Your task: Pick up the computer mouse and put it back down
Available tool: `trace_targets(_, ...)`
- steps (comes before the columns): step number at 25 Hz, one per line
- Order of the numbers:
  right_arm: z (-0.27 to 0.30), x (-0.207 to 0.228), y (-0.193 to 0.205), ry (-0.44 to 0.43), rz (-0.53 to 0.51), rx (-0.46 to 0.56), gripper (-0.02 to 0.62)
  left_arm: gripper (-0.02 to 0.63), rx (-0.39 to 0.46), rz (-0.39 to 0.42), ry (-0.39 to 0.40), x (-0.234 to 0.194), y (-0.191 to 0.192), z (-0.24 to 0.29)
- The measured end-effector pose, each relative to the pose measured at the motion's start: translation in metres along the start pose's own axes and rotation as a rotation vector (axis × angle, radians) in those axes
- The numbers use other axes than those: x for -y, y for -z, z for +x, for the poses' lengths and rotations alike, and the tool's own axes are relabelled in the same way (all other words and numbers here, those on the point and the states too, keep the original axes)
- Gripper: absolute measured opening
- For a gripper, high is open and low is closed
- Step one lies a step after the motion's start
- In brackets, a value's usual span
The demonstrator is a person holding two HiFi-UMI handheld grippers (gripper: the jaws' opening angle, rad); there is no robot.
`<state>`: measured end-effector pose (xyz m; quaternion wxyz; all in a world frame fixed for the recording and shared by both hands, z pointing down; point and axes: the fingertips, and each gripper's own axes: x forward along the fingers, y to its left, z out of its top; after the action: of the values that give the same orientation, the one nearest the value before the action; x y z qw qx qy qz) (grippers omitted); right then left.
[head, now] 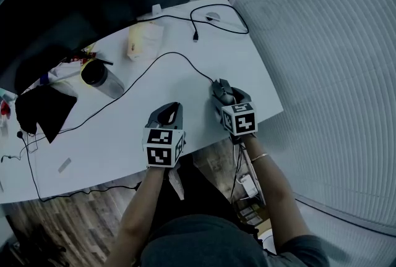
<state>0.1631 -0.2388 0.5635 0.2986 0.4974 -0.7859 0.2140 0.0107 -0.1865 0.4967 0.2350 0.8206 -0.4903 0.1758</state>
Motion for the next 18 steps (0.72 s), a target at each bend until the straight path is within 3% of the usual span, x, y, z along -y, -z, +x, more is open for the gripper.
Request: trace_targets(18,0.008,0.004,0.003,-0.049,0.038,-0.001,0.307,0.032,-0.008,-0.005,-0.024,-0.002,-0.001,0.012)
